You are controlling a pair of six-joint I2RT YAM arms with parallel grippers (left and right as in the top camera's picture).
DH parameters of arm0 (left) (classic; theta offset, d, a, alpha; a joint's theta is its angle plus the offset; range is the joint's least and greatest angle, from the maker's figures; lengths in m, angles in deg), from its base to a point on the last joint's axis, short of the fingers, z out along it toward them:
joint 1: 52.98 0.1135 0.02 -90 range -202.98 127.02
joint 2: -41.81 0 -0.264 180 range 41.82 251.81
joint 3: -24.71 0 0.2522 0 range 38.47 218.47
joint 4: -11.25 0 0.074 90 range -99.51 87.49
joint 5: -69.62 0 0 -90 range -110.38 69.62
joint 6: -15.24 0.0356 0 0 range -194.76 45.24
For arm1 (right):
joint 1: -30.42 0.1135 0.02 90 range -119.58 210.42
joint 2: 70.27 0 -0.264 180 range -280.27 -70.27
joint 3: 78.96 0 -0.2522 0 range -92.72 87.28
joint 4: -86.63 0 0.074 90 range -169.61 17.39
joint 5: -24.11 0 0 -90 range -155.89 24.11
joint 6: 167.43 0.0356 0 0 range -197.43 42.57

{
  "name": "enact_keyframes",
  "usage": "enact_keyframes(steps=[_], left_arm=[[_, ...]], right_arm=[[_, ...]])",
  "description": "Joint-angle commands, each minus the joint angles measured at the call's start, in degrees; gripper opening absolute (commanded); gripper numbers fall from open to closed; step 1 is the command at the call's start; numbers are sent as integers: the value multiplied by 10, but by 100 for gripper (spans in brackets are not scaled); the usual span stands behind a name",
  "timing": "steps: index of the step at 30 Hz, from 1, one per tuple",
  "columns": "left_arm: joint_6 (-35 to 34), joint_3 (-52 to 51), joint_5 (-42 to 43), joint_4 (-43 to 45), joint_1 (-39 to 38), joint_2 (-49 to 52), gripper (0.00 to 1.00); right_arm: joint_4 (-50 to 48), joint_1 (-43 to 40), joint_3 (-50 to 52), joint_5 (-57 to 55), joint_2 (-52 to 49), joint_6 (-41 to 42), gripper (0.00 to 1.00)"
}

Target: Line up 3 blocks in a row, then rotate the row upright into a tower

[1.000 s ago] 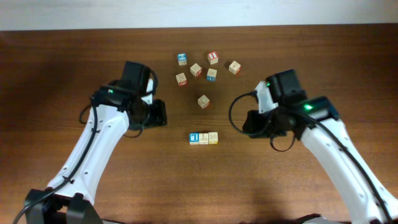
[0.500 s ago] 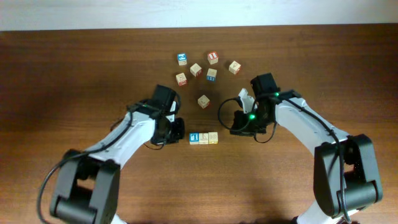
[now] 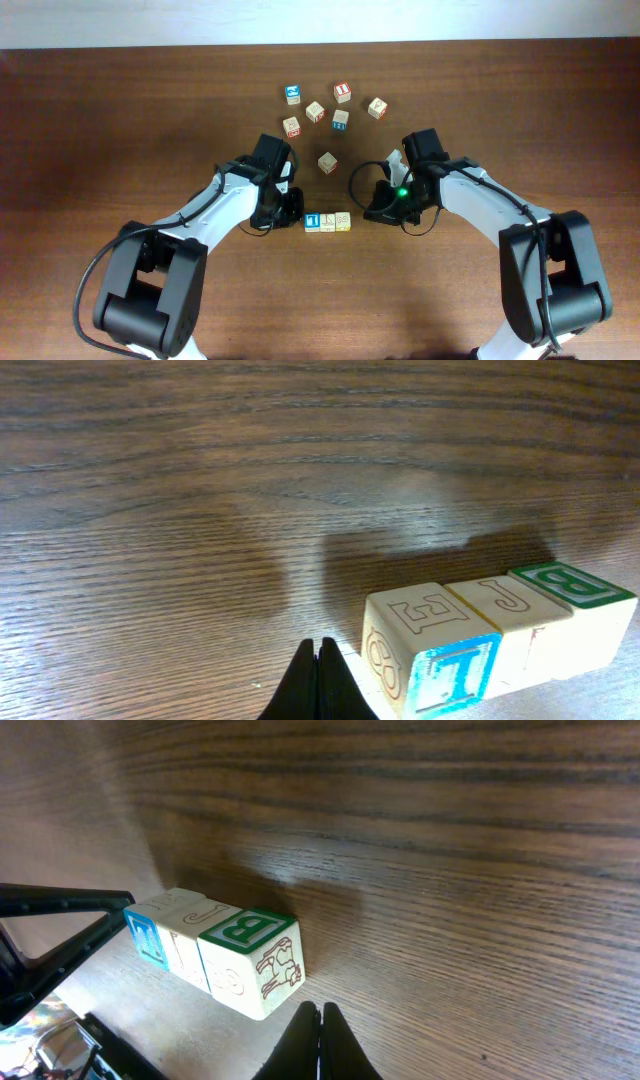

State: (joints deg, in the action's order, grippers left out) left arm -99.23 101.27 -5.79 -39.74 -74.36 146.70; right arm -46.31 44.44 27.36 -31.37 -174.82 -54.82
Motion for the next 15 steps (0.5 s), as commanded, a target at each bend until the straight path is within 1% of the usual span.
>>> enact_keyframes(steps=[1, 3, 4, 9, 13, 15], left_arm=[[9, 14, 31, -1, -1, 5, 0], [5, 14, 31, -1, -2, 5, 0], [5, 14, 31, 0, -2, 5, 0], [0, 13, 28, 12, -4, 6, 0], [-8, 13, 22, 17, -11, 15, 0], [-12, 13, 22, 17, -11, 15, 0]], right_arm=[[-6, -1, 2, 9, -7, 22, 4], [-14, 7, 2, 0, -7, 37, 4], [-16, 19, 2, -24, -7, 53, 4], [-22, 25, -2, -37, -18, 62, 4], [6, 27, -35, -19, -59, 31, 4], [12, 32, -41, -18, -61, 14, 4]])
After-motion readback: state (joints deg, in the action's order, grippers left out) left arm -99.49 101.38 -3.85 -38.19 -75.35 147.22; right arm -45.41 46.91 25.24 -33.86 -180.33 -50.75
